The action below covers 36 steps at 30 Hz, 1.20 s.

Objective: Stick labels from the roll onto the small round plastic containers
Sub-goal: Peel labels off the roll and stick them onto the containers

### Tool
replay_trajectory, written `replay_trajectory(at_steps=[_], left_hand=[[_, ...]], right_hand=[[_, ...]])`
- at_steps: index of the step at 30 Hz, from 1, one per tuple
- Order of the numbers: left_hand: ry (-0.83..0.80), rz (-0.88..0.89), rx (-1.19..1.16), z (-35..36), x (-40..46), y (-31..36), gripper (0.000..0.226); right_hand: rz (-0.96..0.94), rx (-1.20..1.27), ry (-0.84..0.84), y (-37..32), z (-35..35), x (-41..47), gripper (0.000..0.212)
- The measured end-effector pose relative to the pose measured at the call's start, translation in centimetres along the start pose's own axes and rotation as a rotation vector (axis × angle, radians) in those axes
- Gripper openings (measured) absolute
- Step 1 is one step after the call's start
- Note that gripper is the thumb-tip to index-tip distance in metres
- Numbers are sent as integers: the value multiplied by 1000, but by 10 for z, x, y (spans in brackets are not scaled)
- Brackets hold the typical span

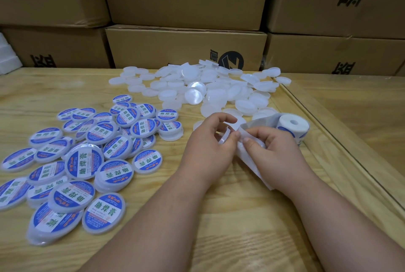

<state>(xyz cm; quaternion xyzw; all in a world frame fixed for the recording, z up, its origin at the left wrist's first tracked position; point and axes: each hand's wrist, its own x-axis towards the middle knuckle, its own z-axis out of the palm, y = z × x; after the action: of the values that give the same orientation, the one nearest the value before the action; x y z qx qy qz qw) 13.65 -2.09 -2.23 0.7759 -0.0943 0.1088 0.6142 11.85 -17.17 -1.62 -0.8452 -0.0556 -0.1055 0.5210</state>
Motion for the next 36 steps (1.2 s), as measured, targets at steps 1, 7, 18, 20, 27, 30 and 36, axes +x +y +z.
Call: replay_trajectory(at_steps=[1, 7, 18, 20, 27, 30, 36], left_hand=[[7, -7, 0, 0, 0, 0, 24], [93, -31, -13, 0, 1, -1, 24], [143, -152, -88, -3, 2, 3, 22], [132, -147, -95, -3, 1, 4, 20], [131, -139, -141, -4, -1, 5, 17], [114, -124, -175, -5, -1, 4, 15], [-22, -107, -552, -10, -1, 8, 25]], right_hand=[[12, -12, 8, 1, 0, 0, 18], [43, 47, 120, 3, 3, 3, 27], [-35, -99, 380, 0, -2, 5, 28], [-145, -179, 346, -2, 0, 3, 32], [-241, -222, 278, -3, 4, 2, 34], [-218, -196, 292, -4, 4, 1, 26], [-167, -106, 361, -6, 3, 2, 19]])
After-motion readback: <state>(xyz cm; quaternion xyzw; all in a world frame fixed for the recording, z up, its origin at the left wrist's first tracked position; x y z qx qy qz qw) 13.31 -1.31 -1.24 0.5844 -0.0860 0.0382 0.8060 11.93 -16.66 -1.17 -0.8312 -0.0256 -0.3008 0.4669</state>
